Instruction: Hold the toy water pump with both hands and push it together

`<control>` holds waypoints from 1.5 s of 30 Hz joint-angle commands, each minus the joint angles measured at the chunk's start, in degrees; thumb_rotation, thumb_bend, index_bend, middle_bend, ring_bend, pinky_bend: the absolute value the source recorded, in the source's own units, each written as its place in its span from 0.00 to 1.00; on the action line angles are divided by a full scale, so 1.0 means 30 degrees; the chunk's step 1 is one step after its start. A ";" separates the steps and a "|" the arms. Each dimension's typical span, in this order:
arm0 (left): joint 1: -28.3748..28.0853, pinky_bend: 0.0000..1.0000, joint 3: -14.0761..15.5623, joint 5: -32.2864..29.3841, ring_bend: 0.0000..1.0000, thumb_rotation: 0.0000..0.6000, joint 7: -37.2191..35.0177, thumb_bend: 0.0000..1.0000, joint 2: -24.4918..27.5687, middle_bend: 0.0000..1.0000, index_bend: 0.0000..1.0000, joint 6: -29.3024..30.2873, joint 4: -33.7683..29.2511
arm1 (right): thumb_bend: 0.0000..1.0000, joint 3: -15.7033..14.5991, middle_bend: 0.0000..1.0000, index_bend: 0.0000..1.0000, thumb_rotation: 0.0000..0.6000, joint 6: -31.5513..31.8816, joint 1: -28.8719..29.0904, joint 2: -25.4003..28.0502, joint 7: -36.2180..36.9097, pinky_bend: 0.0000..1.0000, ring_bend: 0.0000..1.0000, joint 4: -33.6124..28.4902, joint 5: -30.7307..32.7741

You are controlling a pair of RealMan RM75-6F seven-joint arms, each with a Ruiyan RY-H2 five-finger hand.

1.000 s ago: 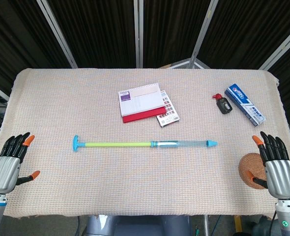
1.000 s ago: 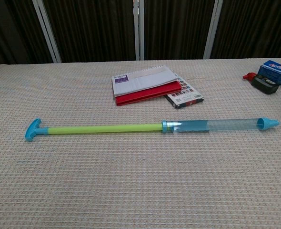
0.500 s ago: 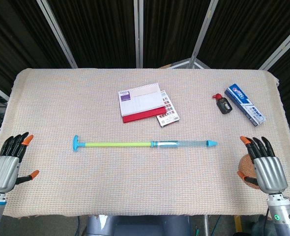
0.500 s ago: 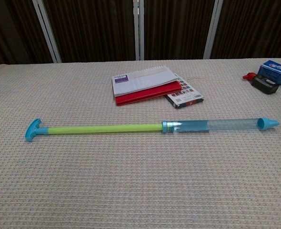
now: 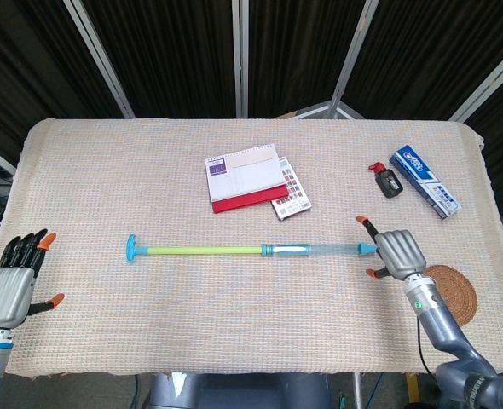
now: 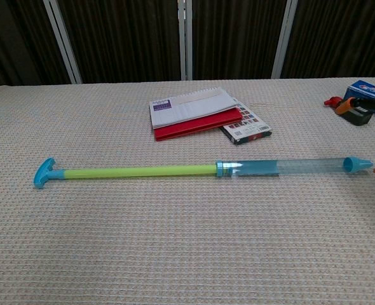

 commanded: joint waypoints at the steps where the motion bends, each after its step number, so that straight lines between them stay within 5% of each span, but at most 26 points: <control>1: -0.0075 0.00 -0.0054 -0.0129 0.00 1.00 0.0164 0.00 -0.0108 0.00 0.00 -0.0122 0.0059 | 0.00 0.0382 1.00 0.26 1.00 -0.0822 0.0795 -0.1089 -0.0629 1.00 1.00 0.1146 0.0838; 6: -0.0224 0.00 -0.0138 -0.0445 0.00 1.00 0.0375 0.00 -0.0284 0.00 0.00 -0.0440 0.0195 | 0.04 0.0441 1.00 0.36 1.00 -0.1475 0.1416 -0.2125 -0.0931 1.00 1.00 0.2298 0.1663; 15: -0.0387 0.00 -0.0237 -0.0789 0.00 1.00 0.0508 0.00 -0.0414 0.00 0.00 -0.0747 0.0320 | 0.17 0.0137 1.00 0.40 1.00 -0.1739 0.1946 -0.3317 -0.1482 1.00 1.00 0.3716 0.2074; 25: -0.0459 0.00 -0.0274 -0.1016 0.00 1.00 0.0527 0.00 -0.0444 0.00 0.00 -0.0894 0.0375 | 0.20 -0.0077 1.00 0.42 1.00 -0.1808 0.2166 -0.3894 -0.1531 1.00 1.00 0.4437 0.2392; 36: -0.0817 0.01 -0.0343 -0.1255 0.00 1.00 0.0332 0.00 -0.0563 0.01 0.00 -0.1533 0.0563 | 0.31 -0.0227 1.00 0.62 1.00 -0.1888 0.2311 -0.4084 -0.1313 1.00 1.00 0.4679 0.2539; 38: -0.1043 0.12 -0.0506 -0.1454 0.12 1.00 0.0316 0.00 -0.0680 0.13 0.00 -0.1829 0.0647 | 0.34 -0.0222 1.00 0.63 1.00 -0.1852 0.2312 -0.4030 -0.1272 1.00 1.00 0.4554 0.2572; 40: -0.1316 0.35 -0.0750 -0.1770 0.39 1.00 0.0305 0.00 -0.0836 0.41 0.00 -0.2182 0.0735 | 0.35 -0.0217 1.00 0.63 1.00 -0.1862 0.2304 -0.3934 -0.1226 1.00 1.00 0.4341 0.2630; 42: -0.1985 0.56 -0.1152 -0.2255 0.55 1.00 0.0287 0.00 -0.1156 0.58 0.04 -0.3100 0.1032 | 0.36 -0.0231 1.00 0.63 1.00 -0.1923 0.2310 -0.3716 -0.1271 1.00 1.00 0.3954 0.2751; 45: -0.2870 0.82 -0.1498 -0.2356 0.70 1.00 0.0310 0.01 -0.1587 0.74 0.17 -0.4151 0.1659 | 0.36 -0.0233 1.00 0.63 1.00 -0.1891 0.2322 -0.3510 -0.1390 1.00 1.00 0.3539 0.2823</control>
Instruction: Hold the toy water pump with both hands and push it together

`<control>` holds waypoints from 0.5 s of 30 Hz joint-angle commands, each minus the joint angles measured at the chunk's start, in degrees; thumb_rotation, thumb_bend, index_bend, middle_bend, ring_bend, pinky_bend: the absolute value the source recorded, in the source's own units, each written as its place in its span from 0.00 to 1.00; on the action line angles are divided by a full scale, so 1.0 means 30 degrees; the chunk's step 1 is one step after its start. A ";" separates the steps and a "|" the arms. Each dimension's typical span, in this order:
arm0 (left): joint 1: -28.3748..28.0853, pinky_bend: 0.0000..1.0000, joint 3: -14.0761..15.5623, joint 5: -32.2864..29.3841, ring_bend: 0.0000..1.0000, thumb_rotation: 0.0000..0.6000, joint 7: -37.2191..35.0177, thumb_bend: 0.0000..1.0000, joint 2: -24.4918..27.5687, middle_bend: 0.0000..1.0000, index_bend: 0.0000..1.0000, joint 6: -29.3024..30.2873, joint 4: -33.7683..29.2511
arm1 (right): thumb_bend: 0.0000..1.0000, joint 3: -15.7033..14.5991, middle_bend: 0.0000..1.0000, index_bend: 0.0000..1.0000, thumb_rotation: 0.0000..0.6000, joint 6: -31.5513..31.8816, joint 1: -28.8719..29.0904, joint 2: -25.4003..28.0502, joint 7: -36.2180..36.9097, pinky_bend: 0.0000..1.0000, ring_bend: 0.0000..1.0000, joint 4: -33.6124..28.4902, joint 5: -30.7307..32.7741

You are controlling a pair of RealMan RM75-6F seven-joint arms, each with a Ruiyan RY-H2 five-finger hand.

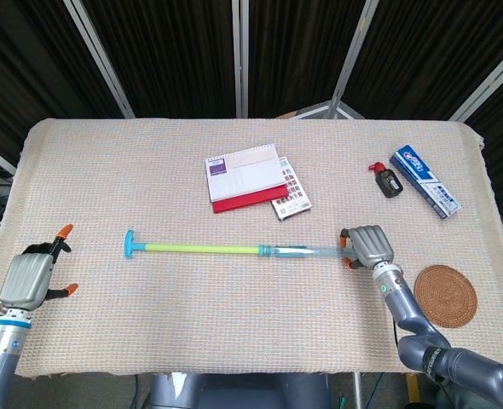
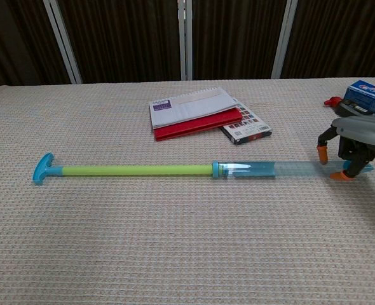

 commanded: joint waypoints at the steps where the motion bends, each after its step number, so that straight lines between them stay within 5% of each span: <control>1: -0.1258 0.88 -0.0564 -0.0302 0.74 1.00 -0.0022 0.04 -0.0719 0.78 0.22 -0.1462 0.0981 | 0.36 0.0002 1.00 0.63 1.00 0.0039 0.0017 0.0274 -0.0169 1.00 1.00 -0.0494 0.0120; 7: -0.3371 1.00 -0.1041 -0.0661 0.80 1.00 -0.0264 0.20 -0.2372 0.83 0.38 -0.4134 0.3348 | 0.37 0.0051 1.00 0.64 1.00 0.0166 0.0087 0.0706 -0.0746 1.00 1.00 -0.1434 0.0642; 15: -0.4959 1.00 -0.1204 -0.1712 0.80 1.00 -0.0271 0.28 -0.4162 0.83 0.41 -0.6446 0.5592 | 0.38 0.0072 1.00 0.64 1.00 0.0250 0.0286 0.0901 -0.1428 1.00 1.00 -0.1992 0.1297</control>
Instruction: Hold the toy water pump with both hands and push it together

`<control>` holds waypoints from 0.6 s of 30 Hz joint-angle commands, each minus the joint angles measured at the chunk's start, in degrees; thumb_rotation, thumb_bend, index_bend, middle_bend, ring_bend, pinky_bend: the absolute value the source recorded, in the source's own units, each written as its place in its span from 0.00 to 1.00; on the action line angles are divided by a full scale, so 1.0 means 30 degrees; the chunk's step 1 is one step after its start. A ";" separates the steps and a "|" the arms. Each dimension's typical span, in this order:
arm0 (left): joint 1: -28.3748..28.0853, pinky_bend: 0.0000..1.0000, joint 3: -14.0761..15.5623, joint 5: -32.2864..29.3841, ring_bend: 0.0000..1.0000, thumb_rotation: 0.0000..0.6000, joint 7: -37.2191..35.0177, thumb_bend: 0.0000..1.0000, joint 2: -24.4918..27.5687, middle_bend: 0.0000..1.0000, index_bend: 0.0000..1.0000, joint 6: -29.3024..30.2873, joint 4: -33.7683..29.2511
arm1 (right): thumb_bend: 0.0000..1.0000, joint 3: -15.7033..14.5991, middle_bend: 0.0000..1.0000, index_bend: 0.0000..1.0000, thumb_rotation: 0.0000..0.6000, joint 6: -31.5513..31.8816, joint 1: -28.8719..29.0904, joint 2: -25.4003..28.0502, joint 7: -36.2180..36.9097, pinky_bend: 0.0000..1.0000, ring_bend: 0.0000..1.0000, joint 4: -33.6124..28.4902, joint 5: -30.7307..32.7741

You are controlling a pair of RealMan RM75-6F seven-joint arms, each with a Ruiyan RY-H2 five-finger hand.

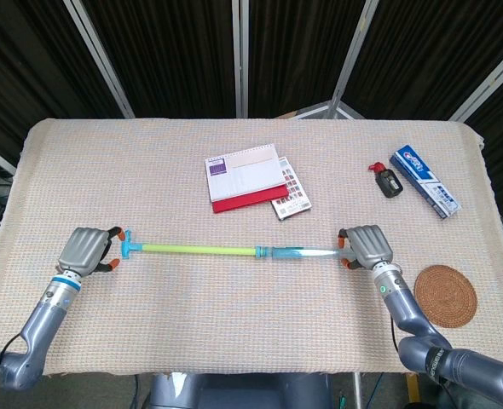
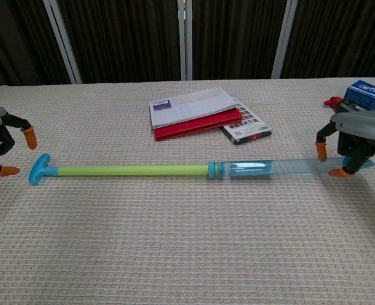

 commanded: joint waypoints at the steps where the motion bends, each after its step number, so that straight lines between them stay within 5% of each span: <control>1: -0.0641 1.00 -0.0088 -0.0446 0.80 1.00 -0.0104 0.28 -0.0867 0.83 0.41 -0.0753 0.0975 | 0.38 -0.0004 1.00 0.64 1.00 0.0045 0.0075 0.0038 -0.0173 1.00 1.00 -0.0147 0.0162; 18: -0.1876 1.00 -0.0254 -0.1376 0.80 1.00 -0.1105 0.34 -0.3071 0.83 0.43 -0.2046 0.3861 | 0.38 -0.0166 1.00 0.65 1.00 0.0122 0.0342 -0.0069 -0.0278 1.00 1.00 -0.0225 0.0551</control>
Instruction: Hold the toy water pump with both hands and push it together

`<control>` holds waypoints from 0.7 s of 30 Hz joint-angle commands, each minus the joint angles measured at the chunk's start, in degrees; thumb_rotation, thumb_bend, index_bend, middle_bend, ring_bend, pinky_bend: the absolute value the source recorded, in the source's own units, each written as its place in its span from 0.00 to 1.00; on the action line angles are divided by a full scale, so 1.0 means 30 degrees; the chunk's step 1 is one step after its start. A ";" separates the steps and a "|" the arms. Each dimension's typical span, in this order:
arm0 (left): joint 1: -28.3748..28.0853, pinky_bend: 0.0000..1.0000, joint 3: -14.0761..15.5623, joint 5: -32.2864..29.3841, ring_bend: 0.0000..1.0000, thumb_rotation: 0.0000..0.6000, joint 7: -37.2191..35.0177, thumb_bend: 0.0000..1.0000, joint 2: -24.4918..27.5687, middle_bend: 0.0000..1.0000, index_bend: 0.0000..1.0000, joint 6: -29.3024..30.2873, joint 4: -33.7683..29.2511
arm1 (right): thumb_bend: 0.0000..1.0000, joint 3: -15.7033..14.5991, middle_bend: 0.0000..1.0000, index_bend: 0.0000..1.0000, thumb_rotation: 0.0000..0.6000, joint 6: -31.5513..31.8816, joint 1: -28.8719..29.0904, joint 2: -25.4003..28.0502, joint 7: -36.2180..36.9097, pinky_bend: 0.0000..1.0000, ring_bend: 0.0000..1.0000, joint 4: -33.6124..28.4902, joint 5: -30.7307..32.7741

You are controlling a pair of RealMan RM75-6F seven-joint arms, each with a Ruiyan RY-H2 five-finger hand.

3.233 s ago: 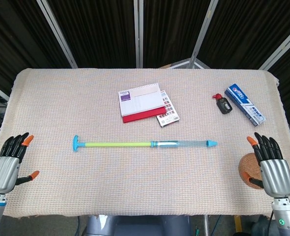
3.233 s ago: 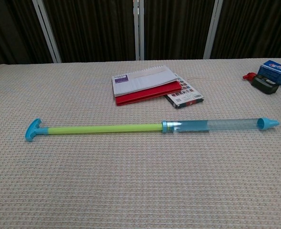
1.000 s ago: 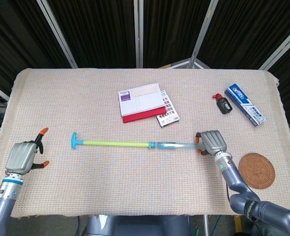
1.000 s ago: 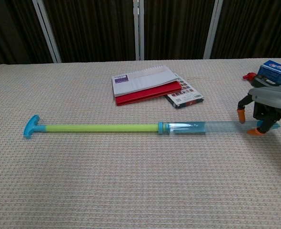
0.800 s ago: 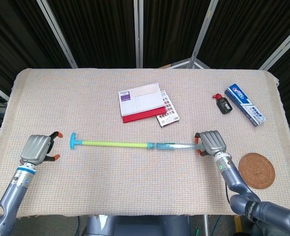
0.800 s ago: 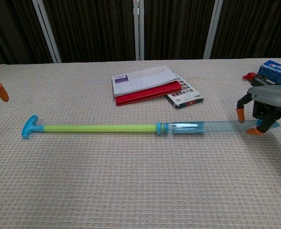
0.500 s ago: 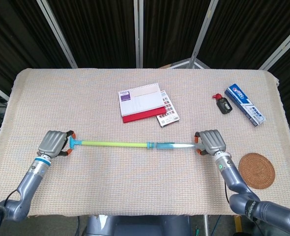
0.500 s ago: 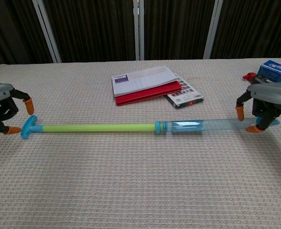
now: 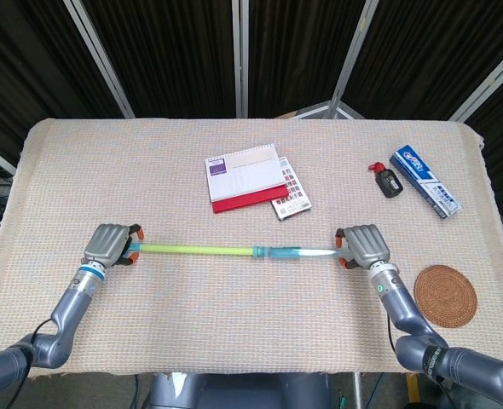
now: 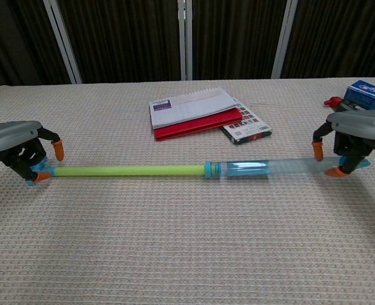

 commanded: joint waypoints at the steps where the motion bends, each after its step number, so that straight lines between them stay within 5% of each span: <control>1: -0.0166 1.00 -0.0008 -0.0166 0.80 1.00 0.0023 0.34 -0.0124 0.83 0.43 -0.0256 0.0217 | 0.38 0.0003 1.00 0.65 1.00 0.0018 0.0017 -0.0006 0.0036 1.00 1.00 0.0010 -0.0011; 10: -0.0479 1.00 0.0039 -0.1082 0.80 1.00 0.0655 0.35 -0.0440 0.83 0.45 -0.0782 0.0754 | 0.38 -0.0004 1.00 0.65 1.00 0.0063 0.0113 -0.0097 0.0283 1.00 1.00 0.0158 -0.0001; 21: -0.0688 1.00 -0.0034 -0.1467 0.80 1.00 0.0651 0.40 -0.0696 0.83 0.65 -0.0674 0.0726 | 0.38 -0.0061 1.00 0.66 1.00 0.0232 0.0193 -0.0053 0.0328 1.00 1.00 0.0031 -0.0057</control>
